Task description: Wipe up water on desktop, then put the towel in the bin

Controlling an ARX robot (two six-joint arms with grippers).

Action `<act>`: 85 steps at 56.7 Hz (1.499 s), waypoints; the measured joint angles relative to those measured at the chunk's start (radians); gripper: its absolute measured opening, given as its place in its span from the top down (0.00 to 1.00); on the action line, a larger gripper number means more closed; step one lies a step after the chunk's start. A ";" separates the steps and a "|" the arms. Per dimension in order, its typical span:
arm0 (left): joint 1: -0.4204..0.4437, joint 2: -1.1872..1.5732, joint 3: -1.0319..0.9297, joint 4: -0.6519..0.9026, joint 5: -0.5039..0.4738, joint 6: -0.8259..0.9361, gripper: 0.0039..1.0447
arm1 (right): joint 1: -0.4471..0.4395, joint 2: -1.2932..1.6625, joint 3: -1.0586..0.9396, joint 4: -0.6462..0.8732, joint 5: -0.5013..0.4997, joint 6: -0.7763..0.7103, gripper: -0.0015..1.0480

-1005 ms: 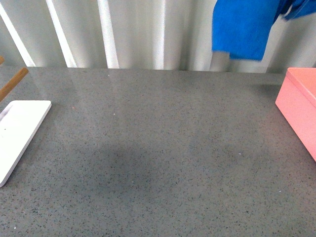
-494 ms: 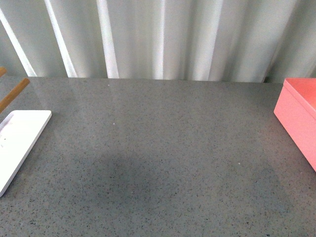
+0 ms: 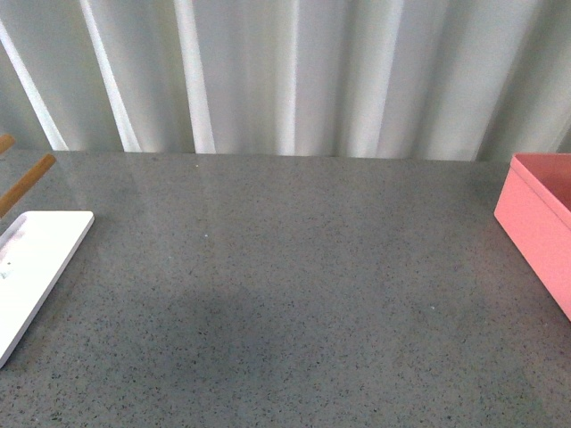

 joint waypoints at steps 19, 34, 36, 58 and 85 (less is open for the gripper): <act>0.000 0.000 0.000 0.000 0.000 0.000 0.06 | -0.037 0.086 0.043 -0.050 -0.029 0.039 0.50; 0.000 0.000 0.000 0.000 0.000 0.000 0.06 | -0.044 0.108 0.055 0.011 -0.056 0.030 0.05; 0.000 0.000 0.000 0.000 0.000 0.000 0.06 | -0.046 0.093 0.046 0.047 -0.058 0.028 0.06; 0.000 0.000 0.000 0.000 0.000 0.000 0.06 | 0.101 -0.620 -0.485 0.889 -0.218 -0.409 0.07; 0.000 0.000 0.000 0.000 -0.001 0.000 0.06 | 0.257 -1.109 -1.184 1.073 -0.144 -0.199 0.84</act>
